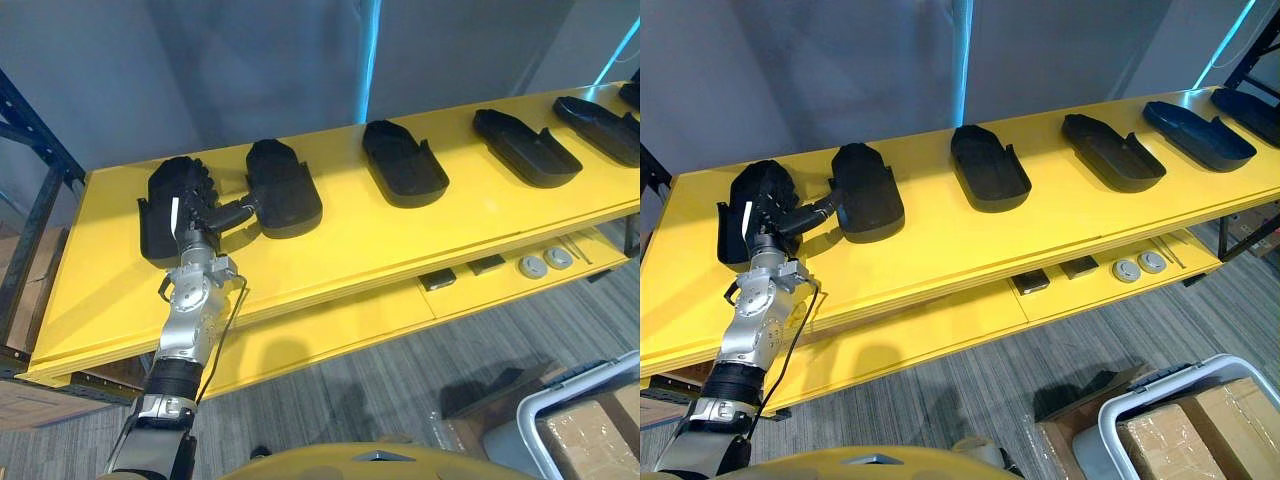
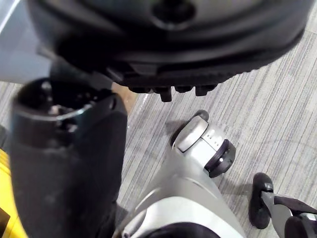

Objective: Walk over and take three plastic housings, then place them on the shelf

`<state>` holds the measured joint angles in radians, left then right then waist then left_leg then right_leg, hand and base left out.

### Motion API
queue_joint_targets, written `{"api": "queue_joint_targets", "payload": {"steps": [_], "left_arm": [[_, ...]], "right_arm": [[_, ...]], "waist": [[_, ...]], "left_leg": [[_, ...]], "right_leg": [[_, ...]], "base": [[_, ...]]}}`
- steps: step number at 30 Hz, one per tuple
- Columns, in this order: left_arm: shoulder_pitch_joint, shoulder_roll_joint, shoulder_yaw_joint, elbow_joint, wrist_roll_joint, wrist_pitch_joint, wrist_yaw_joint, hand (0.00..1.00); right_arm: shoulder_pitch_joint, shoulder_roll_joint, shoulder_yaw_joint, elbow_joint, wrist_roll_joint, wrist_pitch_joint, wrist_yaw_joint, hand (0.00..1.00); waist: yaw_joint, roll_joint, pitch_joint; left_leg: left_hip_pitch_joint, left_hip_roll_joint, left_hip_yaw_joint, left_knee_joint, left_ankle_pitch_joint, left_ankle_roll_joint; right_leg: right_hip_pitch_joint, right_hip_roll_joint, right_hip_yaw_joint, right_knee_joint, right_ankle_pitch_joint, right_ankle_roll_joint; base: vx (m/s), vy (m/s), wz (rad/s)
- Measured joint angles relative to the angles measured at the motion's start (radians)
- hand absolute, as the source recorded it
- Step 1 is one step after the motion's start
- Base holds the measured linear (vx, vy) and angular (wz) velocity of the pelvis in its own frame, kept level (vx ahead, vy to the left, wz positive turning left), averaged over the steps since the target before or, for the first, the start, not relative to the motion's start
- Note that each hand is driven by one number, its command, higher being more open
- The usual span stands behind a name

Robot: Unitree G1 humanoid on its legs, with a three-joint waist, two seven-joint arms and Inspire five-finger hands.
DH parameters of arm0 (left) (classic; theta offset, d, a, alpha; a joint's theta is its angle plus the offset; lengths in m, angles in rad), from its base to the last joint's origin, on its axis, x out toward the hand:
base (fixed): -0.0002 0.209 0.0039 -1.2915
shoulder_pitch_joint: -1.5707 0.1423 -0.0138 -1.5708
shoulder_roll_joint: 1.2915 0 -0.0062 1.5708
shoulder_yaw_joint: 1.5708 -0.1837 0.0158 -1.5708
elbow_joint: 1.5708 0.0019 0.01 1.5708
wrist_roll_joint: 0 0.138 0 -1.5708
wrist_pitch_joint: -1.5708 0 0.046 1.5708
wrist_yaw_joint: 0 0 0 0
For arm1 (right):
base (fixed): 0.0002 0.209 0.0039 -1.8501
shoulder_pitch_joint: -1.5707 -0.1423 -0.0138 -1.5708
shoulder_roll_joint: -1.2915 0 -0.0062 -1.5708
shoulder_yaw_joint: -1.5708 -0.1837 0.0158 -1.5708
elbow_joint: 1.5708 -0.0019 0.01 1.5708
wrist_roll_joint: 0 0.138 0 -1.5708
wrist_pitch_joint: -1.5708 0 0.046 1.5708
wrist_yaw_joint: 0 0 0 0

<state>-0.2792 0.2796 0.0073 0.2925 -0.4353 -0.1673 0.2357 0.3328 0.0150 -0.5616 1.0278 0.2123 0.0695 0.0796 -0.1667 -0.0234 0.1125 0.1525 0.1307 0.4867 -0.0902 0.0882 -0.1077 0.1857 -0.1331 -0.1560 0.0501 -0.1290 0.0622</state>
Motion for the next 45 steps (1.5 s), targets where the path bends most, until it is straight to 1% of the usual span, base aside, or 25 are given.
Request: {"api": "queue_joint_targets", "payload": {"steps": [3,5,6,8,10,15,19,23,28,34,38,45], "left_arm": [[-0.012,0.0,0.0,0.003,-0.004,0.001,-0.008,1.0],[-0.023,0.0,0.0,0.003,-0.004,0.017,-0.013,1.0],[-0.027,0.0,0.0,0.003,-0.004,0.021,-0.013,1.0],[-0.037,0.0,-0.001,0.002,-0.005,0.021,-0.012,1.0],[-0.044,-0.001,-0.002,0.002,-0.004,0.022,-0.01,1.0],[-0.07,-0.009,-0.007,-0.003,-0.004,0.069,0.007,1.0],[-0.07,-0.007,-0.013,0.017,-0.005,0.12,0.005,1.0],[-0.07,-0.007,-0.013,0.057,-0.032,0.147,0.017,1.0],[-0.07,-0.009,-0.01,0.117,-0.033,0.149,0.06,1.0],[-0.07,-0.01,0.006,0.125,-0.029,0.148,0.1,1.0],[-0.071,-0.012,0.011,0.125,-0.028,0.148,0.123,1.0],[-0.073,-0.03,0.02,0.131,-0.027,0.148,0.132,1.0]], "right_arm": [[0.002,0.0,-0.039,0.0,0.0,0.006,0.0,1.0],[0.006,0.002,-0.059,0.0,0.0,0.007,0.0,1.0],[0.006,0.002,-0.062,0.002,0.0,0.007,0.0,1.0],[0.005,0.002,-0.081,0.008,0.0,0.005,0.003,1.0],[0.005,0.003,-0.092,0.014,0.0,0.005,0.003,1.0],[0.006,0.01,-0.097,0.036,0.0,0.005,0.002,1.0],[0.007,0.015,-0.094,0.036,0.001,0.005,0.0,1.0],[0.01,0.02,-0.093,0.027,0.001,0.006,-0.001,1.0],[0.014,0.02,-0.093,0.016,0.001,0.005,-0.002,1.0],[0.014,0.023,-0.093,0.017,0.002,0.005,-0.001,1.0],[0.012,0.023,-0.087,0.016,0.012,0.004,-0.001,1.0],[0.004,0.023,-0.055,0.016,0.032,0.005,0.0,1.0]], "waist": [[-0.004,0.001,-0.001],[-0.004,0.002,-0.001],[-0.007,0.002,-0.003],[-0.003,0.008,-0.014],[-0.005,0.011,-0.02],[-0.025,0.011,-0.032],[-0.03,0.014,-0.034],[-0.029,0.016,-0.034],[-0.026,0.015,-0.034],[-0.027,0.012,-0.037],[-0.025,0.013,-0.038],[-0.026,0.014,-0.037]], "left_leg": [[0.004,0.0,0.005,0.0,-0.003,-0.001],[0.01,0.001,0.014,0.0,-0.008,0.0],[0.009,0.0,0.015,0.0,-0.008,0.0],[-0.003,-0.001,0.026,0.0,-0.008,0.0],[-0.007,-0.001,0.031,0.0,-0.005,0.004],[-0.02,0.002,0.03,0.0,0.001,0.013],[-0.015,0.001,0.039,-0.001,0.005,0.02],[-0.018,0.002,0.039,-0.001,0.004,0.018],[-0.022,0.001,0.039,-0.001,0.004,0.017],[-0.018,-0.001,0.031,0.0,0.002,0.014],[-0.002,0.001,0.034,0.0,-0.002,0.008],[0.003,0.001,0.034,0.0,-0.004,0.006]], "right_leg": [[0.0,0.0,0.003,0.001,0.0,0.0],[0.0,0.0,0.01,0.001,0.003,-0.002],[-0.003,-0.001,0.021,0.001,0.007,0.005],[-0.018,-0.002,0.041,0.003,0.014,0.014],[-0.029,-0.002,0.053,0.005,0.023,0.018],[-0.058,-0.001,0.058,0.037,0.024,0.019],[-0.066,-0.004,0.058,0.034,0.035,0.024],[-0.069,-0.004,0.053,0.031,0.03,0.017],[-0.063,-0.005,0.043,0.017,0.033,0.014],[-0.04,-0.005,0.029,-0.002,0.037,0.019],[-0.023,-0.002,0.023,-0.002,0.027,0.003],[-0.019,-0.002,0.02,-0.003,0.023,-0.003]], "base": [[-0.03,0.005,-0.05],[-0.03,0.007,-0.1],[-0.03,0.013,-0.15],[-0.01,0.015,-0.16],[-0.01,0.013,-0.12],[-0.06,0.005,-0.03],[-0.1,0.015,-0.07],[-0.09,0.008,0.0],[0.01,0.0,0.02],[0.1,-0.007,0.05],[0.08,-0.016,0.01],[0.0,-0.003,0.0]]}}
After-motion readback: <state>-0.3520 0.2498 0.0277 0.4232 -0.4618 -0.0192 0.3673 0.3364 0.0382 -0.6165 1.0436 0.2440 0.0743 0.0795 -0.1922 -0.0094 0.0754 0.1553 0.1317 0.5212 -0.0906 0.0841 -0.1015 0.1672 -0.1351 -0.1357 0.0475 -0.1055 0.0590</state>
